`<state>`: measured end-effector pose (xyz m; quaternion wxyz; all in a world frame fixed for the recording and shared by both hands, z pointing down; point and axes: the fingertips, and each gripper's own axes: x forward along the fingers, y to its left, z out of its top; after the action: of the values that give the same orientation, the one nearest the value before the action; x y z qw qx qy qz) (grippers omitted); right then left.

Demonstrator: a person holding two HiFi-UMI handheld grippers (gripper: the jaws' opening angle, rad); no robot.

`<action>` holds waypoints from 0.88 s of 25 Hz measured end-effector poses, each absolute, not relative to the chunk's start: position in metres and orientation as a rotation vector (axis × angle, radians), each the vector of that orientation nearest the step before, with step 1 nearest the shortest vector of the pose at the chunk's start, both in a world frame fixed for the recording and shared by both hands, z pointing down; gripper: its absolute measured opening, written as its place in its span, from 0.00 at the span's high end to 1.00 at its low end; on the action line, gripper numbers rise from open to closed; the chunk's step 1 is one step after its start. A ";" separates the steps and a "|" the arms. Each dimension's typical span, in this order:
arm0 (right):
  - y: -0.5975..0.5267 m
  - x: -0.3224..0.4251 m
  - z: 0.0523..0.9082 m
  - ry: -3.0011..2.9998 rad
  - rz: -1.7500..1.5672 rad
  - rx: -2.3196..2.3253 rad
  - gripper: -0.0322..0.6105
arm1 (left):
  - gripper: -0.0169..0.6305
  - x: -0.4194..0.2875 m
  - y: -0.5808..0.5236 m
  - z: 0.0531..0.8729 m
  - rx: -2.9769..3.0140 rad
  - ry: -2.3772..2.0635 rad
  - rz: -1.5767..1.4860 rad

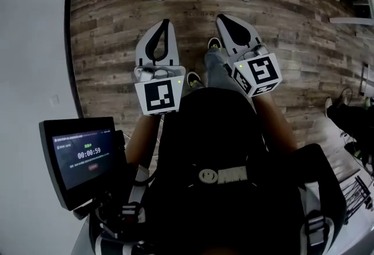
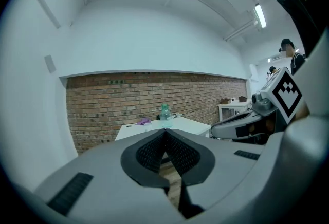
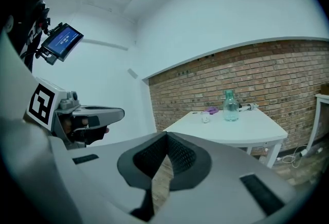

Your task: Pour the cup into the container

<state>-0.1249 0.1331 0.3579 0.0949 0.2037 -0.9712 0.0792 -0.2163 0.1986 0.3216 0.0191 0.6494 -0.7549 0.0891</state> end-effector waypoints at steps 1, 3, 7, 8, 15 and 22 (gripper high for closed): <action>0.137 -0.123 0.359 -2.870 0.235 0.604 0.96 | 0.97 -0.216 0.200 0.323 2.011 -2.330 0.277; 0.139 -0.118 0.363 -2.848 0.246 0.603 0.96 | 0.97 -0.213 0.197 0.327 2.008 -2.306 0.273; 0.146 -0.112 0.371 -2.814 0.281 0.582 0.96 | 0.97 -0.202 0.194 0.334 2.023 -2.258 0.273; 0.148 -0.112 0.372 -2.811 0.287 0.575 0.96 | 0.97 -0.199 0.195 0.335 2.025 -2.249 0.271; 0.156 -0.121 0.372 -2.816 0.308 0.544 0.96 | 0.97 -0.190 0.196 0.337 2.040 -2.195 0.262; 0.185 -0.029 0.360 -2.868 0.314 0.552 0.96 | 0.97 -0.092 0.229 0.325 2.066 -2.209 0.299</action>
<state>-0.0291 0.1855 0.3600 0.1020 0.1869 -0.9713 0.1065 -0.0917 0.2293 0.3252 0.0511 0.6789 -0.7258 0.0983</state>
